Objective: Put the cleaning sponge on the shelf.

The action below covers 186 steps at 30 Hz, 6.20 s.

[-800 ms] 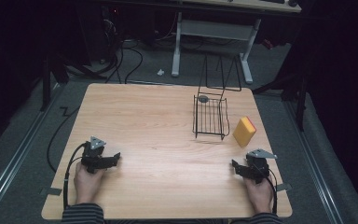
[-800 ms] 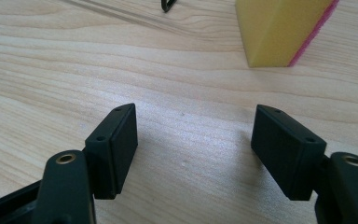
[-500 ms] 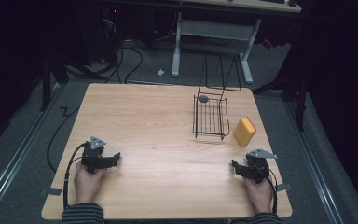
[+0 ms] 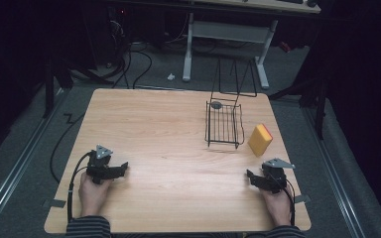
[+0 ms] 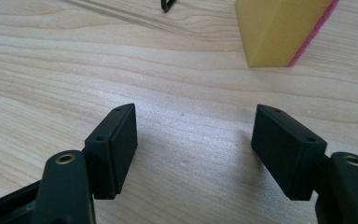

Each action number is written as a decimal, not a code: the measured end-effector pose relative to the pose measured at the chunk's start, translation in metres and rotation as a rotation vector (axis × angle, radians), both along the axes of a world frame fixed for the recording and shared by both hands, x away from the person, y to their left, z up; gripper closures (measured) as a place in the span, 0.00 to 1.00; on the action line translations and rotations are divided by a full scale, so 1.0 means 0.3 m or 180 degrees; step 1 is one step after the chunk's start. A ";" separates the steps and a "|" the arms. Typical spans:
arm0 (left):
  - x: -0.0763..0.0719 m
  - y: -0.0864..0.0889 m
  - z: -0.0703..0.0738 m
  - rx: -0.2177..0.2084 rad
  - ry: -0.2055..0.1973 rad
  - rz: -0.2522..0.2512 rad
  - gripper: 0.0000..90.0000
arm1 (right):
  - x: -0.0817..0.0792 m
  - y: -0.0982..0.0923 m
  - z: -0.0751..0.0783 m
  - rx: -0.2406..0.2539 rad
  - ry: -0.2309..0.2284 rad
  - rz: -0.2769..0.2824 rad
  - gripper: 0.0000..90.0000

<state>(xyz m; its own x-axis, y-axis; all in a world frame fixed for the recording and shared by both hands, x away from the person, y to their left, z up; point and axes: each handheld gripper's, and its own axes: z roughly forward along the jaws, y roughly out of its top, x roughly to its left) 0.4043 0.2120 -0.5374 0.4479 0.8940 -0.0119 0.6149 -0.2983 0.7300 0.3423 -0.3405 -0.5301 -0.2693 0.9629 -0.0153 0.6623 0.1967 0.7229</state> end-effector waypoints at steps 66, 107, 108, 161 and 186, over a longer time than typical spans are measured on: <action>0.000 0.000 0.000 -0.0002 0.0001 0.0000 0.19 | 0.049 -0.117 0.186 0.0152 -0.0447 -0.0283 0.38; 0.000 0.000 0.000 -0.0003 0.0001 0.0000 0.19 | 0.267 -0.098 0.129 0.0407 -0.0358 -0.0362 0.45; 0.000 0.000 0.000 -0.0003 0.0001 0.0000 0.19 | 0.268 -0.098 0.126 0.0417 -0.0348 -0.0366 0.46; 0.000 0.001 0.000 -0.0002 0.0001 -0.0002 0.19 | 0.184 -0.104 0.195 0.0432 -0.0573 -0.0113 0.67; 0.000 0.001 0.000 -0.0004 0.0001 -0.0001 0.19 | 0.153 -0.064 0.286 0.0468 -0.0750 0.0061 0.67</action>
